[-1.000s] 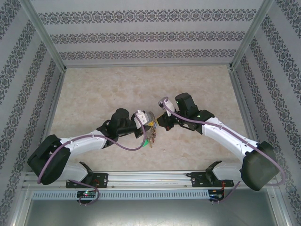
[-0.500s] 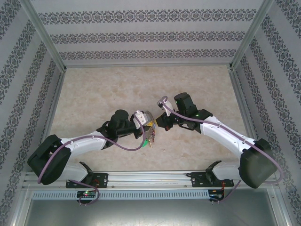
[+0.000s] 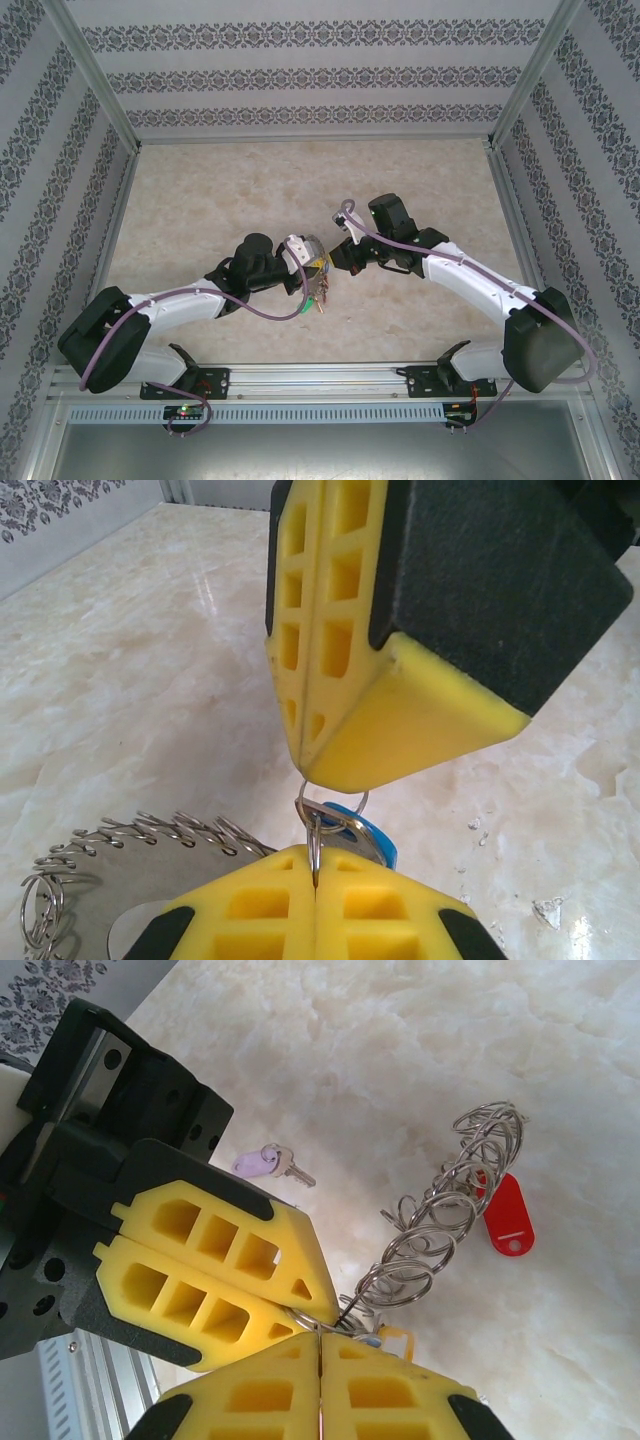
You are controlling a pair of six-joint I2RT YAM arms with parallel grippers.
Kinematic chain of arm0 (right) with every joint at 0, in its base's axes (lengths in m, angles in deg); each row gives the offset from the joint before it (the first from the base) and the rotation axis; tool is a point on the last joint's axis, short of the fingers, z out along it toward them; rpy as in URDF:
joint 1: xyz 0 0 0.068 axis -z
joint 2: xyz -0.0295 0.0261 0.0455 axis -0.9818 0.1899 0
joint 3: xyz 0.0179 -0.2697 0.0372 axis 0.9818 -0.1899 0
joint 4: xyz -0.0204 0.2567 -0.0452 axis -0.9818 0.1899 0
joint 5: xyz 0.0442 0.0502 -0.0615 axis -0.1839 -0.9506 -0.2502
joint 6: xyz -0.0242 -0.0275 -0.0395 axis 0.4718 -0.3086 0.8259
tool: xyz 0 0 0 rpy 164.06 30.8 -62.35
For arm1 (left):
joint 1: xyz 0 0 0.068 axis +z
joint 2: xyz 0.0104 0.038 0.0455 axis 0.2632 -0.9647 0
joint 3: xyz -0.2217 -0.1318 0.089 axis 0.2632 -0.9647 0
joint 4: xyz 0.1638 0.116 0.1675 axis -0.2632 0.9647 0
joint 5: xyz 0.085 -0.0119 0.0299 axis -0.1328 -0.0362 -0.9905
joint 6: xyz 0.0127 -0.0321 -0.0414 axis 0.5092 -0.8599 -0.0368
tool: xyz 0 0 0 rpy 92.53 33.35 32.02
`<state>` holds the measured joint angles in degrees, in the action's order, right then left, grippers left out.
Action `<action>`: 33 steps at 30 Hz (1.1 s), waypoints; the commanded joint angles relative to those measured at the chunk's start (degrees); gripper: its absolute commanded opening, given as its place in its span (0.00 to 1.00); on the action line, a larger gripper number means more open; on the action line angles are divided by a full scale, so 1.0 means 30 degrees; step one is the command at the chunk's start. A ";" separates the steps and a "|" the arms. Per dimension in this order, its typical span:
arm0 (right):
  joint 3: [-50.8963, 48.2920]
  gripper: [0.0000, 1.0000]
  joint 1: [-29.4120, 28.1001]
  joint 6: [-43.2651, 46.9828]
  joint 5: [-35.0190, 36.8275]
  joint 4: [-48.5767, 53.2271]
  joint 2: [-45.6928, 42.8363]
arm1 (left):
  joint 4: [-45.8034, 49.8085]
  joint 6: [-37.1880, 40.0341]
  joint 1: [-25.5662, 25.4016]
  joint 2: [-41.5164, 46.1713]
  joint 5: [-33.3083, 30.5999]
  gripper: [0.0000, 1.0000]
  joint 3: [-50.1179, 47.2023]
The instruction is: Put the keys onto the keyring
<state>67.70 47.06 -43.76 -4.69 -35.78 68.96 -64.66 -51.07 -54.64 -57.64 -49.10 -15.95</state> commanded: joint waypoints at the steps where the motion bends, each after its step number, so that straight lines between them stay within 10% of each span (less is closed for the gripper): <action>1: 0.0455 0.11 -0.0031 -0.0231 -0.0267 0.0149 0.0301 | -0.1091 -0.0127 -0.0234 0.0827 0.0701 0.00 0.0263; 33: 0.0476 0.00 0.0167 -0.0174 -0.0746 0.0188 0.0398 | -0.0963 -0.0010 -0.0234 0.0854 0.0340 0.00 0.0321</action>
<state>68.40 47.09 -44.42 -6.52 -35.37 69.99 -64.66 -51.04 -54.66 -56.92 -49.08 -15.95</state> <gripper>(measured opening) 0.059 0.043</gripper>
